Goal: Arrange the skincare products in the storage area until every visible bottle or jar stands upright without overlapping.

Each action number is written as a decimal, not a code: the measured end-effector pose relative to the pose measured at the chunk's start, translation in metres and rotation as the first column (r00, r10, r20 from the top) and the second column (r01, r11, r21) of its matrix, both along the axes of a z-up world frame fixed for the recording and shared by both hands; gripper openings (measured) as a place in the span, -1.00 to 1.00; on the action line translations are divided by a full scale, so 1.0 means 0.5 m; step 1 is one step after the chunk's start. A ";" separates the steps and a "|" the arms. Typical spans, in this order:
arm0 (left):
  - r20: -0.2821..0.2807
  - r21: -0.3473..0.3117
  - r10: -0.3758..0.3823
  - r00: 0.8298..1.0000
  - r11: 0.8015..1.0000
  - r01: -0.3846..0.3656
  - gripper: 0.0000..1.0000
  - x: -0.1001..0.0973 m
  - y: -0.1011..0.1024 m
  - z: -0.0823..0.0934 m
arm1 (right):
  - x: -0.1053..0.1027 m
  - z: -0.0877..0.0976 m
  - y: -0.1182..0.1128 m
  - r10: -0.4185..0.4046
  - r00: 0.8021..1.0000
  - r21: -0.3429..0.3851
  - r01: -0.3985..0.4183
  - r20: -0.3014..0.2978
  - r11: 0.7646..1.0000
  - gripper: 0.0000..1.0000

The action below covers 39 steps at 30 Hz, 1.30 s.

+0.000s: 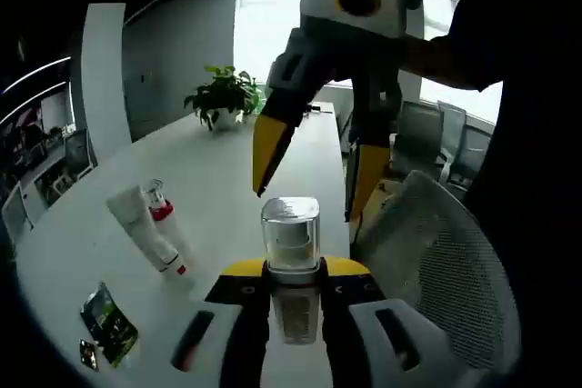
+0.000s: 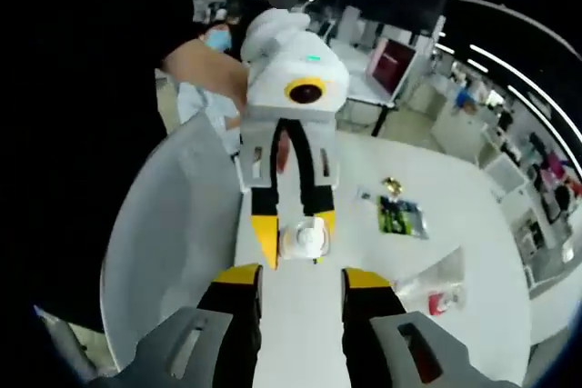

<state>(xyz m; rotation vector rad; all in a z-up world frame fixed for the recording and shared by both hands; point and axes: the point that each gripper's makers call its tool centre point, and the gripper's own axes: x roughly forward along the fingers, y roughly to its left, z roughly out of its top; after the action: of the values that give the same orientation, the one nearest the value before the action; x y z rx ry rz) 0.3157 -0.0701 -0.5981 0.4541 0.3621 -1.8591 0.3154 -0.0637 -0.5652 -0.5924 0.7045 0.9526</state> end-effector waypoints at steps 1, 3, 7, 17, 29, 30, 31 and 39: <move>0.001 0.000 -0.006 1.000 1.000 0.006 -0.69 0.000 0.000 0.000 | -0.001 -0.001 -0.001 0.004 1.000 -0.005 -0.004 -0.016 1.000 -0.51; 0.003 0.000 -0.021 1.000 1.000 0.021 -0.69 -0.003 -0.002 -0.001 | -0.006 -0.004 0.005 0.023 0.998 0.001 -0.023 -0.057 1.000 -0.50; 0.015 0.009 -0.045 0.999 0.999 0.044 -0.69 -0.007 -0.007 -0.005 | 0.003 -0.002 0.016 0.035 0.998 0.004 -0.035 -0.056 0.999 -0.55; 0.004 0.009 -0.074 0.997 0.997 0.074 -0.69 -0.009 -0.021 -0.017 | 0.010 -0.023 0.012 0.043 0.996 -0.003 -0.044 -0.082 0.999 -0.75; 0.024 -0.007 -0.077 0.997 0.997 0.077 -0.67 -0.007 -0.034 -0.029 | 0.015 -0.032 -0.001 0.000 0.990 0.027 0.004 -0.143 1.000 -0.83; 0.024 -0.010 -0.073 0.997 0.997 0.073 -0.67 -0.008 -0.036 -0.033 | 0.016 -0.036 -0.003 -0.002 0.988 0.027 0.007 -0.153 1.000 -0.83; 0.025 -0.012 -0.067 0.997 0.998 0.067 -0.66 -0.008 -0.038 -0.036 | 0.016 -0.039 -0.005 -0.003 0.987 0.022 0.006 -0.159 1.000 -0.83; 0.041 0.017 0.108 0.993 0.994 -0.108 -0.50 0.036 -0.060 -0.099 | 0.055 -0.080 -0.058 -0.072 0.979 -0.045 0.065 -0.192 0.997 -0.83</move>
<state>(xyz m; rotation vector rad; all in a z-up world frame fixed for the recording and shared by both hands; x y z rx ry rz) 0.3339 -0.1000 -0.6474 0.4746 0.3707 -1.7405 0.3428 -0.0928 -0.6054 -0.5096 0.9138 0.9420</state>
